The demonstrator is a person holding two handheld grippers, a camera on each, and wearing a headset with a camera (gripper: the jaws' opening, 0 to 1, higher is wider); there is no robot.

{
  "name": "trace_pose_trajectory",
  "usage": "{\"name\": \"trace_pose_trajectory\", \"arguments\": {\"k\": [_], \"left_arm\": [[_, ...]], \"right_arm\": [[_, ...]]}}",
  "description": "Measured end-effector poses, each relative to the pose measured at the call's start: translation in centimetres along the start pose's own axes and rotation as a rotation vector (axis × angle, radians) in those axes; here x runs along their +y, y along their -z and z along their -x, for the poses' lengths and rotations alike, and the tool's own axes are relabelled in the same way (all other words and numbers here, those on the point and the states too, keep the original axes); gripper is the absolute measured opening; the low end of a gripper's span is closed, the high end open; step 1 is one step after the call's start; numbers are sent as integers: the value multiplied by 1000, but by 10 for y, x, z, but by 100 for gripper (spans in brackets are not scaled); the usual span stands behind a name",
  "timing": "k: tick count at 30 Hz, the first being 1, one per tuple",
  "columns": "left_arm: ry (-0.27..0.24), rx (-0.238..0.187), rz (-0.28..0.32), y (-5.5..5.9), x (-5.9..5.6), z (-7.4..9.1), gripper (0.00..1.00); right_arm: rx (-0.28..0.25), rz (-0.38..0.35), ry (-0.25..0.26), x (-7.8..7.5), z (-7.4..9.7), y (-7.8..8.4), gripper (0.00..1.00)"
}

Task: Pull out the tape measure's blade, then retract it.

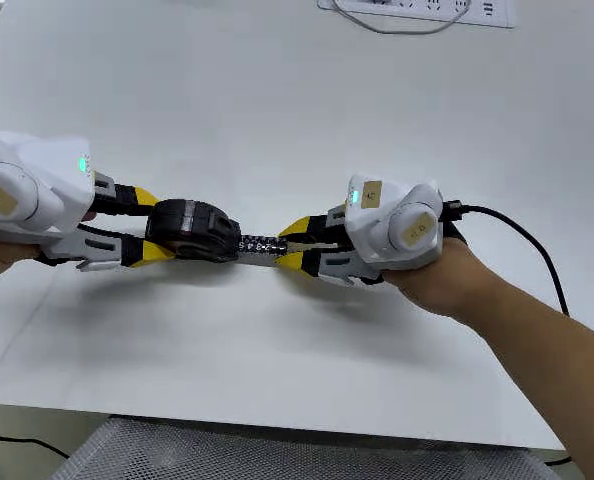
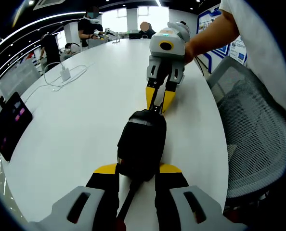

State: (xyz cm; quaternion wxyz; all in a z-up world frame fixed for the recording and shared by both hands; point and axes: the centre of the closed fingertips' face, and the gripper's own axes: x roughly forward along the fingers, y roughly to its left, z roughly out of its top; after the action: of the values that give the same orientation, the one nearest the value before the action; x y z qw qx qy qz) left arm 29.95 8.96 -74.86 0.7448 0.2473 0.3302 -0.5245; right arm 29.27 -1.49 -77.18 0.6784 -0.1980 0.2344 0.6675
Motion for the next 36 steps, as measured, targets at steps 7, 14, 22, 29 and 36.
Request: {"name": "trace_pose_trajectory", "arguments": {"k": [7,14,22,29,36], "left_arm": [[0,2,0,0,0,0,21],[-1,4,1,0,0,0,22],[-2,4,3,0,0,1,22],[-3,4,4,-1,0,1,22],[-4,4,6,-1,0,1,22]], "right_arm": [[2,-10,13,0,9,6,10],[9,-12,23,-1,18,12,10],[18,-8,30,-2,26,17,10],[27,-8,37,-3,33,23,10],[35,-5,40,-4,38,26,10]]}}
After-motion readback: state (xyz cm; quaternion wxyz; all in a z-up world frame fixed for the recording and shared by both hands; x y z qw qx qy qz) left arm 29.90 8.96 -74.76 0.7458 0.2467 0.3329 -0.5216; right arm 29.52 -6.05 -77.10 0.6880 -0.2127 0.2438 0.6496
